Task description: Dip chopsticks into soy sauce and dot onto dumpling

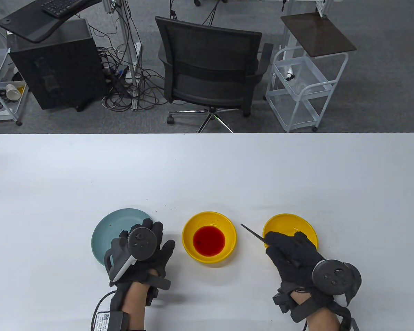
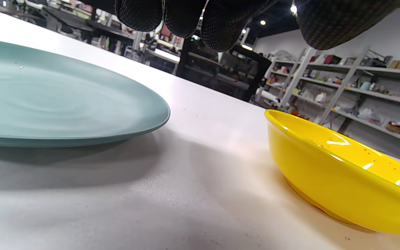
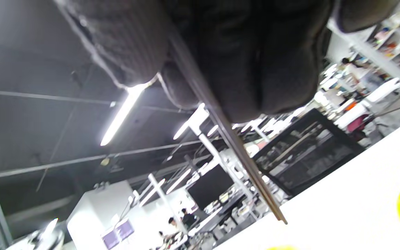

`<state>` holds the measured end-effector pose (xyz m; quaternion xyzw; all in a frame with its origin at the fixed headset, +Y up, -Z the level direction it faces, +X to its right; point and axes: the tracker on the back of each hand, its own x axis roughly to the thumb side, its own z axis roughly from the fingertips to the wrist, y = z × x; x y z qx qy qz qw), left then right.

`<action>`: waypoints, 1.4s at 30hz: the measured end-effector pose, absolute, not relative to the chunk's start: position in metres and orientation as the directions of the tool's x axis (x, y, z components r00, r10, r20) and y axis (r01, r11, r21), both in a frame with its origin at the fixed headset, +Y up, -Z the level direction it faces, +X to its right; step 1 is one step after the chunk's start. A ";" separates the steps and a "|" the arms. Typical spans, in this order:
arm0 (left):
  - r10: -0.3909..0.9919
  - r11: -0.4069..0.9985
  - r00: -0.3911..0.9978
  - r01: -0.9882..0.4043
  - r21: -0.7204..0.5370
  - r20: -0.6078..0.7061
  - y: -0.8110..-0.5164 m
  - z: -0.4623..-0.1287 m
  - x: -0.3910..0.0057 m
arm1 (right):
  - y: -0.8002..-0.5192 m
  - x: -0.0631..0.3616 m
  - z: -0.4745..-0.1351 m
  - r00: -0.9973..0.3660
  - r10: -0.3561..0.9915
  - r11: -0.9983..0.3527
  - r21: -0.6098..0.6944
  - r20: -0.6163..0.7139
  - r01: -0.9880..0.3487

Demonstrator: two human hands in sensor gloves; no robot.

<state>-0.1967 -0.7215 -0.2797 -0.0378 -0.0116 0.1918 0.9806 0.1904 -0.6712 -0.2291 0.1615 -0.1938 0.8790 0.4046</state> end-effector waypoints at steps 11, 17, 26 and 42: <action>0.374 0.924 0.927 -0.372 -0.085 0.007 -0.721 -0.279 -0.195 | -0.698 0.143 -0.233 -0.676 0.552 -0.741 -0.085 0.487 -0.666; 0.378 0.923 0.926 -0.376 -0.081 0.013 -0.721 -0.279 -0.194 | -0.706 0.141 -0.237 -0.685 0.561 -0.753 -0.057 0.465 -0.656; 0.381 0.922 0.924 -0.379 -0.083 0.011 -0.721 -0.279 -0.195 | -0.714 0.142 -0.240 -0.626 0.664 -0.700 0.045 0.410 -0.713; 0.388 0.918 0.922 -0.387 -0.087 0.002 -0.721 -0.278 -0.197 | -0.716 0.140 -0.240 -0.638 0.650 -0.722 0.073 0.411 -0.688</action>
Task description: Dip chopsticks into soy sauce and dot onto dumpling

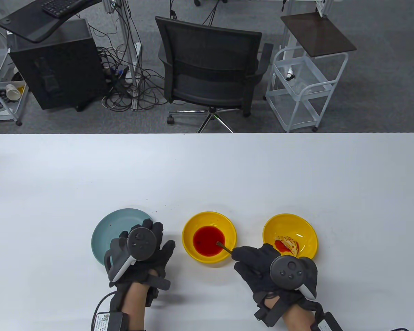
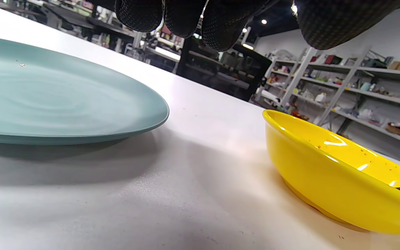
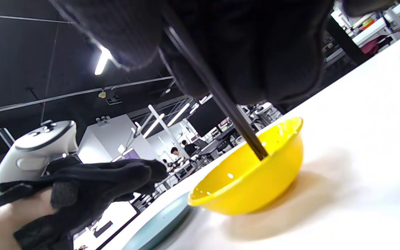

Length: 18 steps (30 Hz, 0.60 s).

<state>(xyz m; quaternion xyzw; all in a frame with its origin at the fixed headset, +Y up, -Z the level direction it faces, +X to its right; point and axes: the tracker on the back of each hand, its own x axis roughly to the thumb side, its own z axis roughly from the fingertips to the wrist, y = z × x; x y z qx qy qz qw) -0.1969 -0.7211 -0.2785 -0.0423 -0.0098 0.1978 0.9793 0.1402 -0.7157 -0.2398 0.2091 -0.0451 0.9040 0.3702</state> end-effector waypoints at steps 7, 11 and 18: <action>0.394 0.917 0.919 -0.392 -0.076 0.003 -0.720 -0.276 -0.198 | -0.716 0.141 -0.240 -0.639 0.651 -0.721 0.070 0.409 -0.689; 0.396 0.915 0.918 -0.395 -0.082 -0.003 -0.720 -0.276 -0.199 | -0.711 0.146 -0.239 -0.617 0.665 -0.694 0.044 0.420 -0.718; 0.399 0.913 0.917 -0.397 -0.091 -0.002 -0.720 -0.278 -0.200 | -0.686 0.194 -0.239 -0.455 0.799 -0.479 -0.042 0.392 -0.877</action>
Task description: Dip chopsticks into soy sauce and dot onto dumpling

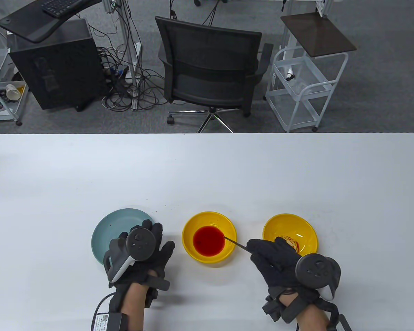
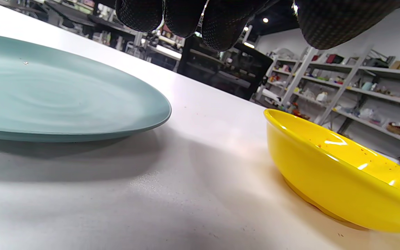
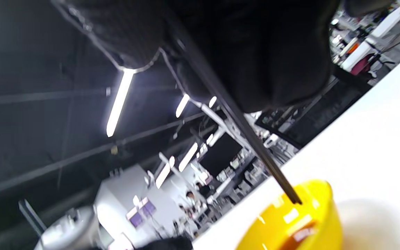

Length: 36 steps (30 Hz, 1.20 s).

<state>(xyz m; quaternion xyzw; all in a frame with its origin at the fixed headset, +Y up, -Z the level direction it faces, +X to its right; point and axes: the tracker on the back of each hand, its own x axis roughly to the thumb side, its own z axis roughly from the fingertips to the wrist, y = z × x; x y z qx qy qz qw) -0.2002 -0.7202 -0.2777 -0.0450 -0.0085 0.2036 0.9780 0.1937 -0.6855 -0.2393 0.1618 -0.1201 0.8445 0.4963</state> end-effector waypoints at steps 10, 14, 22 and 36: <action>0.411 0.907 0.912 -0.409 -0.099 0.002 -0.721 -0.280 -0.198 | -0.670 0.265 -0.235 -0.535 0.823 -0.459 -0.330 0.190 -0.825; 0.418 0.904 0.909 -0.416 -0.096 0.000 -0.720 -0.279 -0.200 | -0.673 0.280 -0.236 -0.549 0.831 -0.482 -0.379 0.087 -0.790; 0.410 0.908 0.912 -0.409 -0.090 -0.001 -0.721 -0.278 -0.200 | -0.679 0.286 -0.240 -0.552 0.833 -0.494 -0.390 0.043 -0.777; 0.402 0.911 0.916 -0.400 -0.103 -0.005 -0.722 -0.277 -0.198 | -0.686 0.299 -0.242 -0.494 0.870 -0.457 -0.402 -0.013 -0.794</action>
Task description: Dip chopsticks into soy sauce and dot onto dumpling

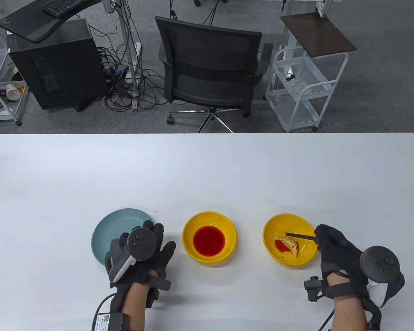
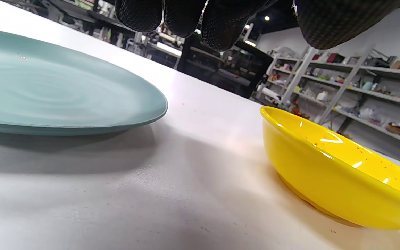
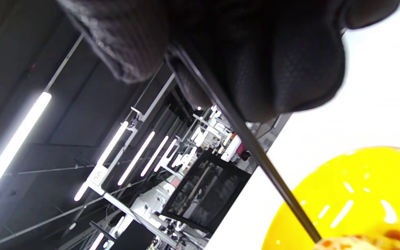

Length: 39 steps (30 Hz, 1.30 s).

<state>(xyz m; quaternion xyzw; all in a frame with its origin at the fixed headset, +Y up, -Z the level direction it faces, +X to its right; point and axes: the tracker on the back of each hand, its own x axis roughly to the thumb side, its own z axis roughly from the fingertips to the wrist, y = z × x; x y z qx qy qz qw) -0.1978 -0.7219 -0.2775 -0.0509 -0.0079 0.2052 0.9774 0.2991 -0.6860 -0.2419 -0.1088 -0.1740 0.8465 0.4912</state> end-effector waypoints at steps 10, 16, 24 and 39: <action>0.405 0.909 0.914 -0.404 -0.105 -0.009 -0.722 -0.278 -0.199 | -0.682 0.296 -0.240 -0.492 0.870 -0.441 -0.406 0.023 -0.800; 0.407 0.908 0.913 -0.405 -0.105 -0.009 -0.722 -0.278 -0.199 | -0.682 0.297 -0.239 -0.484 0.875 -0.439 -0.404 0.009 -0.802; 0.409 0.907 0.913 -0.407 -0.107 -0.009 -0.722 -0.278 -0.199 | -0.679 0.300 -0.237 -0.468 0.884 -0.421 -0.410 0.016 -0.809; 0.409 0.907 0.912 -0.408 -0.108 -0.009 -0.721 -0.277 -0.199 | -0.679 0.306 -0.236 -0.460 0.887 -0.429 -0.424 -0.034 -0.797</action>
